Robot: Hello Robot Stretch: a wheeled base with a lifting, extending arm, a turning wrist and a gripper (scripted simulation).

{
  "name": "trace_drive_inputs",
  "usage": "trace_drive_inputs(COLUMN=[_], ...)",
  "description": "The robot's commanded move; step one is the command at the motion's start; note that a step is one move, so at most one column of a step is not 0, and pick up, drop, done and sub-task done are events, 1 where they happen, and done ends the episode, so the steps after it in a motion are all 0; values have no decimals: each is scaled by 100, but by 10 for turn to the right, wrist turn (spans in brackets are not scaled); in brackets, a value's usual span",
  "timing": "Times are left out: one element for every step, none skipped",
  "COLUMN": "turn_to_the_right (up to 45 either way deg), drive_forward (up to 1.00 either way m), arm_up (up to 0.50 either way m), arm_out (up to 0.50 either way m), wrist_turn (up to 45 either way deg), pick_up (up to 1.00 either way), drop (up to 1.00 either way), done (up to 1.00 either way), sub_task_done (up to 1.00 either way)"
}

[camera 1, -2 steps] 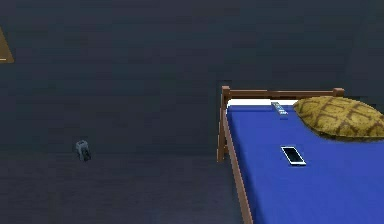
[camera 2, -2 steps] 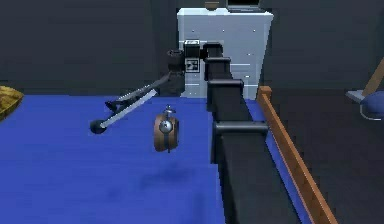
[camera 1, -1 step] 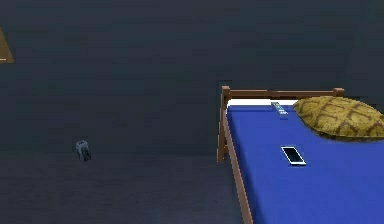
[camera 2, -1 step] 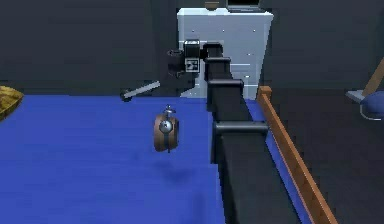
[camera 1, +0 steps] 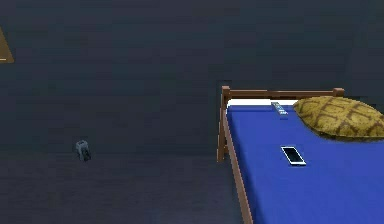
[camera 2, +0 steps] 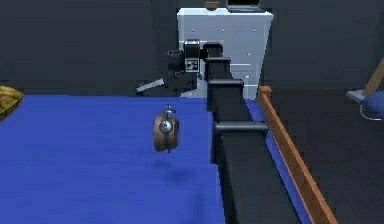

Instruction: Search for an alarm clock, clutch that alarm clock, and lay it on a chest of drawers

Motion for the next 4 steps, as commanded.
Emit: trace_drive_inputs(turn_to_the_right=[0,0,0,0], drive_forward=[0,0,0,0], arm_up=[-26,0,10,16], arm_out=[0,0,0,0], wrist_turn=[0,0,0,0], pick_up=[0,100,0,0], drop=[0,0,0,0], done=[0,0,0,0], sub_task_done=[0,0,0,0])
